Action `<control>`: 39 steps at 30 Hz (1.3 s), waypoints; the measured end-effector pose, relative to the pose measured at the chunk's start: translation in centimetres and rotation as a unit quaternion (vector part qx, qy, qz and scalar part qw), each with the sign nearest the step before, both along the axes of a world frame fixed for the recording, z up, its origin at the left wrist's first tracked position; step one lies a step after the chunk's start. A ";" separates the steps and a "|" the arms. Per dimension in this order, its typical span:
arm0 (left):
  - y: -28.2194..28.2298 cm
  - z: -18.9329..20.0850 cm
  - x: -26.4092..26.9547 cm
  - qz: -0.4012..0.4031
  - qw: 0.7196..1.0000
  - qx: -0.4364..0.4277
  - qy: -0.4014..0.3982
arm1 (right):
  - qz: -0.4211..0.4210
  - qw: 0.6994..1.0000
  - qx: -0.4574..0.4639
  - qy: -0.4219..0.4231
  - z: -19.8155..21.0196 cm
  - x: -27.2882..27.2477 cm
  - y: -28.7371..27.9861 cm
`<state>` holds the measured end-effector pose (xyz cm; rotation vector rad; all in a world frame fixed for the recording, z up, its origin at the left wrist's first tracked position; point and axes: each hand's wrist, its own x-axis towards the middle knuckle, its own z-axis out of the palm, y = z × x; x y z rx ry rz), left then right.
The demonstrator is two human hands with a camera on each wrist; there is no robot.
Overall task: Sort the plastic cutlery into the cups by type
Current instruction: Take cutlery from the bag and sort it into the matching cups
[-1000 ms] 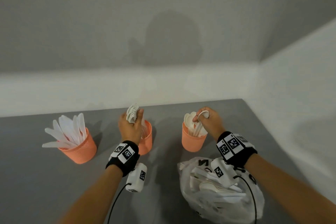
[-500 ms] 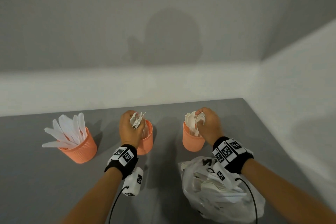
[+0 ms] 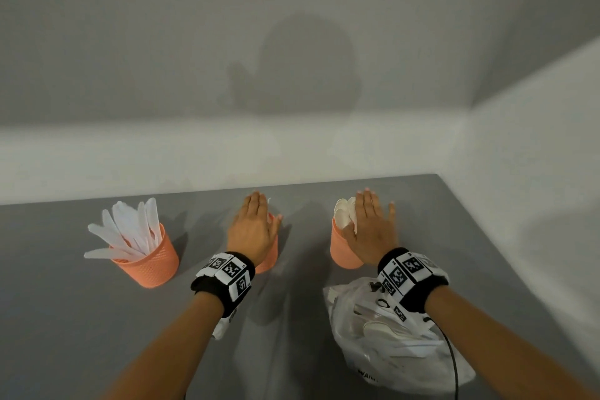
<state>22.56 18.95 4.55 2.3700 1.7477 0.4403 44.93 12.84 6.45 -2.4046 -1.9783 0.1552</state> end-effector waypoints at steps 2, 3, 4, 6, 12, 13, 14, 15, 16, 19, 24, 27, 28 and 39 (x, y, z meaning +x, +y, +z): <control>-0.1 0.5 0.4 0.012 1.000 -0.018 0.020 | 0.002 1.000 0.001 -0.007 0.0 0.1 0.2; -0.2 0.8 0.5 0.014 0.999 -0.019 0.029 | 0.005 1.000 -0.003 -0.005 0.0 0.1 0.3; -0.3 0.9 0.7 0.013 0.999 -0.014 0.039 | 0.010 1.000 -0.011 -0.006 0.1 0.0 0.4; -0.4 1.0 0.9 0.004 0.998 -0.010 0.069 | 0.025 0.999 -0.033 -0.019 -0.2 -0.2 0.5; -0.2 2.0 1.0 0.004 0.996 -0.059 0.070 | 0.000 0.999 -0.034 0.042 1.5 0.3 0.3; -0.3 2.4 0.9 0.010 0.997 -0.064 0.049 | -0.006 0.997 -0.022 0.073 2.2 0.5 0.1; -0.6 2.8 0.8 0.013 0.998 -0.059 0.021 | -0.010 0.994 -0.009 0.109 3.1 0.6 -0.3; -1.0 3.4 0.7 0.008 0.999 -0.038 -0.014 | -0.011 0.988 0.007 0.157 3.7 0.8 -0.6; -1.5 3.9 0.7 -0.007 0.998 -0.007 -0.056 | -0.012 0.977 0.021 0.211 4.4 0.9 -1.2; -3.7 5.3 1.5 -0.084 0.972 0.028 -0.217 | 0.003 0.955 0.029 0.295 6.1 1.1 -3.7; -8.7 4.9 4.8 -0.186 0.923 -0.079 -0.328 | 0.049 0.966 -0.152 0.201 5.7 0.2 -9.9; -12.0 3.1 6.4 -0.222 0.925 -0.137 -0.275 | 0.054 0.958 -0.274 0.063 3.2 0.4 -12.5; -12.7 2.2 6.8 -0.221 0.930 -0.149 -0.253 | 0.045 0.955 -0.290 0.040 2.5 0.5 -13.1; -15.5 -0.9 8.2 -0.114 0.949 -0.273 -0.113 | 0.087 0.984 -0.149 0.039 -0.2 1.9 -14.3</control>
